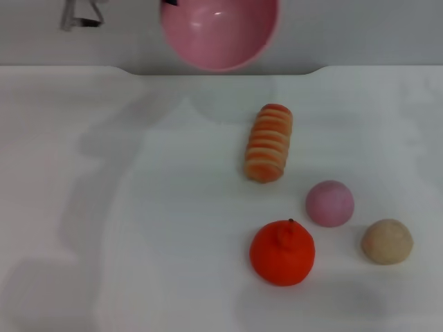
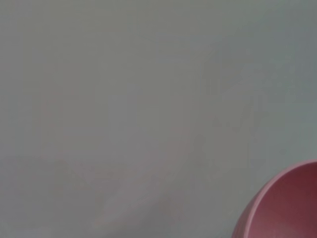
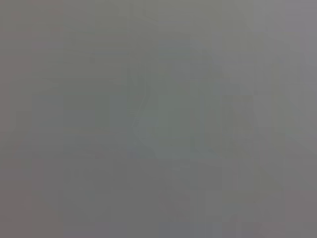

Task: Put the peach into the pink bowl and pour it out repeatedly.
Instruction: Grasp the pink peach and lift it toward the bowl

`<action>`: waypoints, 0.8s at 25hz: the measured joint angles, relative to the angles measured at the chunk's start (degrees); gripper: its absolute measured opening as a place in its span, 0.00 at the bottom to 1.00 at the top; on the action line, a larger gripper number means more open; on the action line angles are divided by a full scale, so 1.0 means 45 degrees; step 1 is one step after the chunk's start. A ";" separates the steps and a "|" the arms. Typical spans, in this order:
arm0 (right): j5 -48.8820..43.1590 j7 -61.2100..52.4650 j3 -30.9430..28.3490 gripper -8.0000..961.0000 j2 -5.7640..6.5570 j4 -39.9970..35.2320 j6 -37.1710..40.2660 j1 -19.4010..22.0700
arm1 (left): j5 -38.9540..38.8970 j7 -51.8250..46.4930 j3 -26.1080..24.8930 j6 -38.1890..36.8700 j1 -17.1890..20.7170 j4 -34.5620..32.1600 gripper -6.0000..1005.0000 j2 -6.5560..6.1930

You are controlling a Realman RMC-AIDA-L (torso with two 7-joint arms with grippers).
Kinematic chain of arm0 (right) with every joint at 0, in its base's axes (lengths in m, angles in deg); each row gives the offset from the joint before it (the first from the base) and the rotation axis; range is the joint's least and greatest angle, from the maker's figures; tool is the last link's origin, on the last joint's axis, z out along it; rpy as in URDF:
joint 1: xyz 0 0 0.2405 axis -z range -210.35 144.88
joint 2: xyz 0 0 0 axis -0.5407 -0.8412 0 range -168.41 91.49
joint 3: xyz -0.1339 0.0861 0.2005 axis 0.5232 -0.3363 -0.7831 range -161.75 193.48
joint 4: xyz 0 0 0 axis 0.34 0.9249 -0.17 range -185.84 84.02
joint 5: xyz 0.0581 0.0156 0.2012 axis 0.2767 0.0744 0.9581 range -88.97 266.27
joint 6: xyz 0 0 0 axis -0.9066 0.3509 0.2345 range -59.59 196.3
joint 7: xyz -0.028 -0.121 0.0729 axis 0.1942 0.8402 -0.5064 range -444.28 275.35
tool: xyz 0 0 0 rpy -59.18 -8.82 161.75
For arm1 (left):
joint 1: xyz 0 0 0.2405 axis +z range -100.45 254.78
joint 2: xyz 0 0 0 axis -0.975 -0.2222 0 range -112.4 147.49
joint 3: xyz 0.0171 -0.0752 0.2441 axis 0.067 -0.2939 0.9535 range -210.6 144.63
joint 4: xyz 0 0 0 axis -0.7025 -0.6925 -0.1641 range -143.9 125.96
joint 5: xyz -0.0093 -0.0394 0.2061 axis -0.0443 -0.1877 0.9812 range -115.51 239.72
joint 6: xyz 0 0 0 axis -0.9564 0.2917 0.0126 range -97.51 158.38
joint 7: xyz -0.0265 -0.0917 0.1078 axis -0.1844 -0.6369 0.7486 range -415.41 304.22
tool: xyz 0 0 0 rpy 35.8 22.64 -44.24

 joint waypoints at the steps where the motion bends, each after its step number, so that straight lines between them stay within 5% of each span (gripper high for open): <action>1: 0.0007 -0.0001 -0.0038 0.47 -0.0001 -0.0319 0.0740 -0.0004 | 0.0000 0.0000 0.0000 0.0000 0.0000 0.0000 0.05 0.0000; 12: 0.0496 0.1939 -0.2143 0.47 0.0002 -0.5200 1.3546 -0.1532 | 0.0029 0.0166 -0.0100 -0.0053 0.0652 0.0127 0.05 0.0052; 20: 0.6321 0.7246 -0.5707 0.47 0.0028 -0.7037 2.2024 -0.2529 | 0.0030 0.0446 -0.0096 0.0076 0.0758 0.0221 0.05 0.0118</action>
